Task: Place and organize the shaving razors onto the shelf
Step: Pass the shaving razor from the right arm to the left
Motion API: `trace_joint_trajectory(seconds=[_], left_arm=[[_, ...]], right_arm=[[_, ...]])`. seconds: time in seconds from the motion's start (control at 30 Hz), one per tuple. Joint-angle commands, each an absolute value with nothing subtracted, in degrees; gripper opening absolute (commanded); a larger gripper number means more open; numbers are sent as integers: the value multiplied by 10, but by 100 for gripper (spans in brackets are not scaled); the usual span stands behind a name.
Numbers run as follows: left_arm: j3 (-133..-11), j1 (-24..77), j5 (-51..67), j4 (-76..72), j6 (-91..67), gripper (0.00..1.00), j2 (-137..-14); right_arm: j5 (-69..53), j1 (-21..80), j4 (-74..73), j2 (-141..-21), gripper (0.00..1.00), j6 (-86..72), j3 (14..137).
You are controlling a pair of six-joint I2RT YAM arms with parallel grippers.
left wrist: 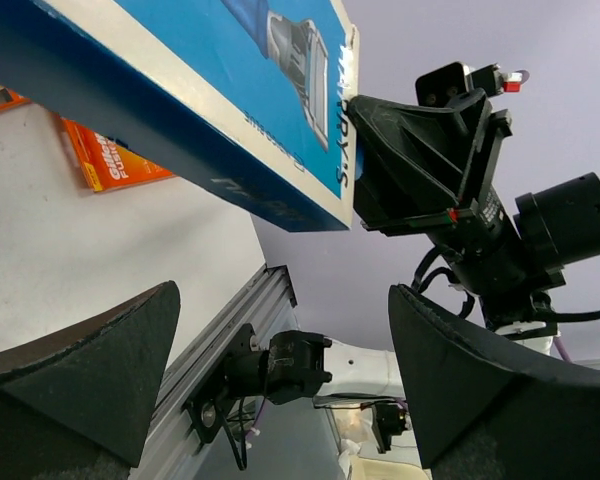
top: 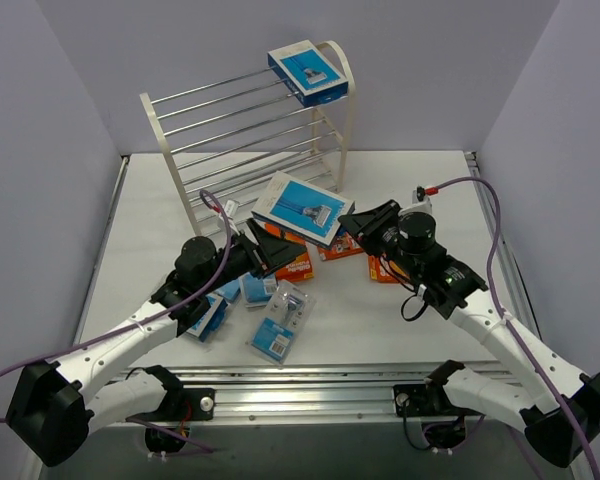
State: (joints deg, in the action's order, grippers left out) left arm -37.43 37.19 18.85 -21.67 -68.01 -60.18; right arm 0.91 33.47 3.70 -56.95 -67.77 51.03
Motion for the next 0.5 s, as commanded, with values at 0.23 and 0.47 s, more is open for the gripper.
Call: trace_joint_trajectory(seconds=[0.23, 0.47], left_arm=[[-387, 391, 113, -264, -676, 94, -604], [-393, 389, 54, -218, -659, 100, -583]], right_arm=[[44, 385, 98, -553, 0, -705, 509], [54, 408, 95, -527, 0, -721, 479]])
